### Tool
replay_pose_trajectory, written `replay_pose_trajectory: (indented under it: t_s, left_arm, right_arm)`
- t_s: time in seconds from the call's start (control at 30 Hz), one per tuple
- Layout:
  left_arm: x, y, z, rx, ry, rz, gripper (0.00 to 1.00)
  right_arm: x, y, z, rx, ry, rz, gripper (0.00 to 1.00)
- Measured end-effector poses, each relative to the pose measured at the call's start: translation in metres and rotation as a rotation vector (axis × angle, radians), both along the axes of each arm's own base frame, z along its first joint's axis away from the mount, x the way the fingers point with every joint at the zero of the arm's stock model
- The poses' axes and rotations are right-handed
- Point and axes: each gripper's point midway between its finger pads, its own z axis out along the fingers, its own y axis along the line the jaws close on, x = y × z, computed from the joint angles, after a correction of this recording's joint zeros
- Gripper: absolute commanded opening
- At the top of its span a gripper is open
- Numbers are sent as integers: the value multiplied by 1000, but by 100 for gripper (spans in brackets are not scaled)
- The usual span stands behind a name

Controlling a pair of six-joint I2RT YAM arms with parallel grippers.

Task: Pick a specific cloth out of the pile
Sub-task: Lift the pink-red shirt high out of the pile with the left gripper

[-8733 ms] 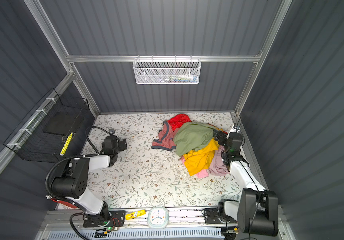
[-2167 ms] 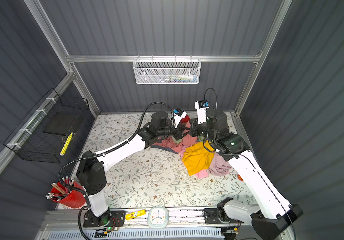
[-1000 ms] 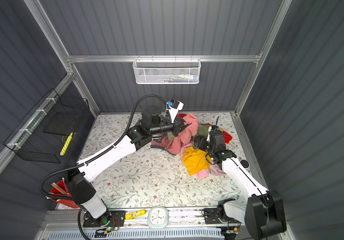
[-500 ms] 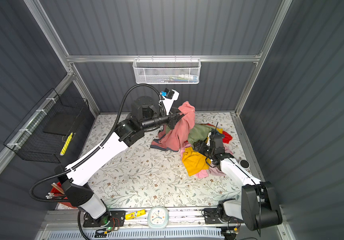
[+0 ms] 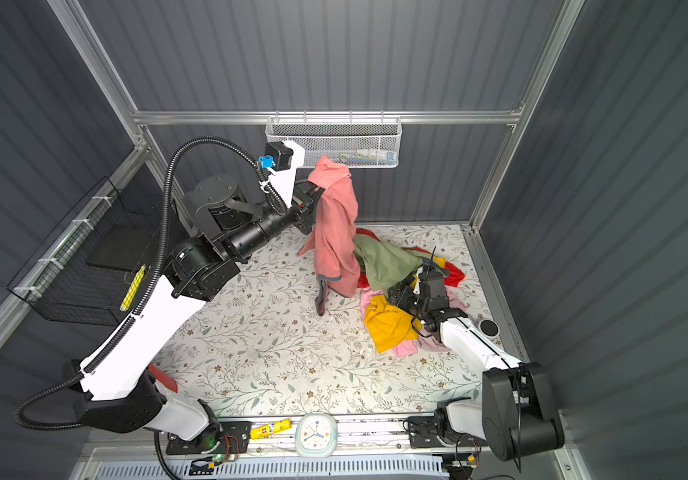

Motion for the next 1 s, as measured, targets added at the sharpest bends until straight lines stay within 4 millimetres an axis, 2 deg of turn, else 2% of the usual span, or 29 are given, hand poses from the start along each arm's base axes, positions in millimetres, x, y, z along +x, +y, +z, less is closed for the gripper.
replay_pose_trajectory:
  t_s: [0.47,0.8,1.0]
  left_arm:
    - [-1,32,39,11,-126,138,0]
    - [14,64,66,22,-166,351,0]
    - [20,80,70,56,-183,452,0]
  right_arm:
    - [0,-2,-1,-3,2,-12,82]
    - [1,-2,0,6,2,-20,81]
    - [0,-2,0,7,-5,-21,81]
